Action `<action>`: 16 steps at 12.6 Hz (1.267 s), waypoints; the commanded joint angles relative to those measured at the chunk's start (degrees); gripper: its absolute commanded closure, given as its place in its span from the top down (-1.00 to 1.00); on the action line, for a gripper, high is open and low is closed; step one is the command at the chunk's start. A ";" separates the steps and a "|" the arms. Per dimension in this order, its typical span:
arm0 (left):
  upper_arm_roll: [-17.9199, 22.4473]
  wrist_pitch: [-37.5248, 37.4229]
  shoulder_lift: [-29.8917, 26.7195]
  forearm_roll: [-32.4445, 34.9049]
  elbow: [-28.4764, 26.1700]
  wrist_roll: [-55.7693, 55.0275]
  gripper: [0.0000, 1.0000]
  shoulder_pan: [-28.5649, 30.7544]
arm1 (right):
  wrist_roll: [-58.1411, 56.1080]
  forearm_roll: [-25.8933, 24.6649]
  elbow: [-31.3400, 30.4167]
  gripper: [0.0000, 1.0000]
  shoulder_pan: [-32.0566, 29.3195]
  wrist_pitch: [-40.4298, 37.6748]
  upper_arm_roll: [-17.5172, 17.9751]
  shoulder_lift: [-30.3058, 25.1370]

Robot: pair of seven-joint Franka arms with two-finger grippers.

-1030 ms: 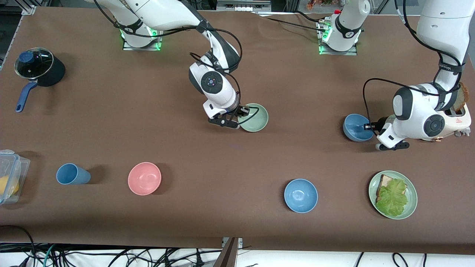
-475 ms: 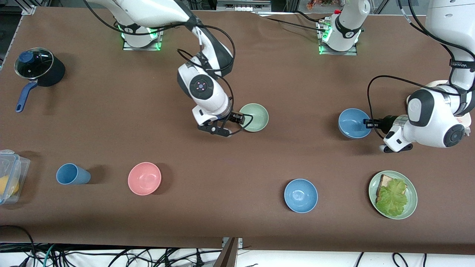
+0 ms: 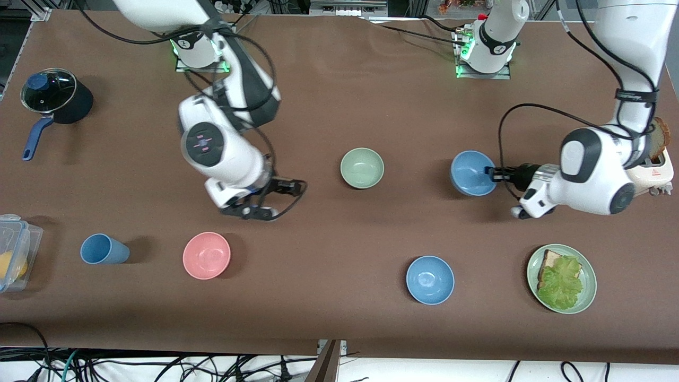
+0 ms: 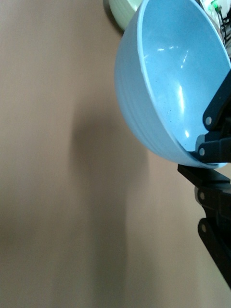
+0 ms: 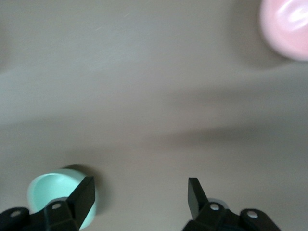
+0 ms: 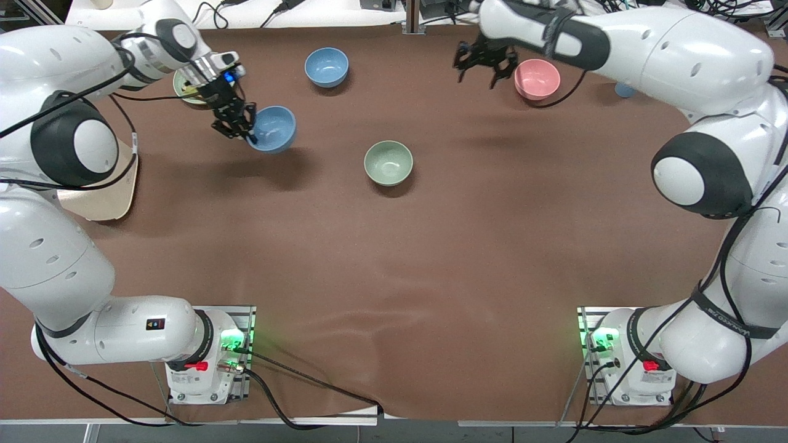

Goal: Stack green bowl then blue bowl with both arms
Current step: 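Carry the blue bowl toward the green bowl while the right gripper withdraws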

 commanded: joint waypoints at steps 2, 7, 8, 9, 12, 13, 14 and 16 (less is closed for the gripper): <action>0.26 4.75 0.44 -1.35 0.34 -8.62 -1.00 -6.89 | -13.64 -0.23 -0.02 0.95 -0.99 -5.88 -8.47 -4.29; 0.00 7.22 0.09 -4.67 0.25 -13.48 -1.00 -11.29 | -27.56 -0.23 -0.02 0.97 -1.16 -13.09 -19.11 -8.77; 0.08 7.75 -0.08 -5.04 0.16 -14.09 -1.00 -12.95 | -27.56 -0.15 -0.02 0.97 -1.42 -13.45 -20.52 -10.35; 0.00 8.71 -0.09 -5.13 -0.45 -16.01 -1.00 -14.53 | -27.65 -0.23 -0.02 0.97 -2.04 -13.45 -21.14 -11.67; 0.00 13.19 -0.52 -6.26 -2.47 -23.82 -1.00 -20.42 | -27.65 -0.23 -0.46 0.97 -8.44 -14.67 -19.13 -14.49; 0.00 13.46 -0.52 -7.23 -2.47 -24.81 -1.00 -21.74 | -28.61 -0.32 -0.98 0.97 -9.76 -15.55 -18.95 -15.10; 0.00 13.46 -0.52 -7.76 -2.47 -25.25 -1.00 -22.80 | -31.05 -0.58 -1.94 0.97 -10.73 -16.69 -18.95 -15.98; 0.00 13.55 -0.52 -7.85 -2.39 -27.53 -1.00 -25.25 | -36.59 -1.46 -2.91 0.97 -13.37 -17.41 -18.86 -17.04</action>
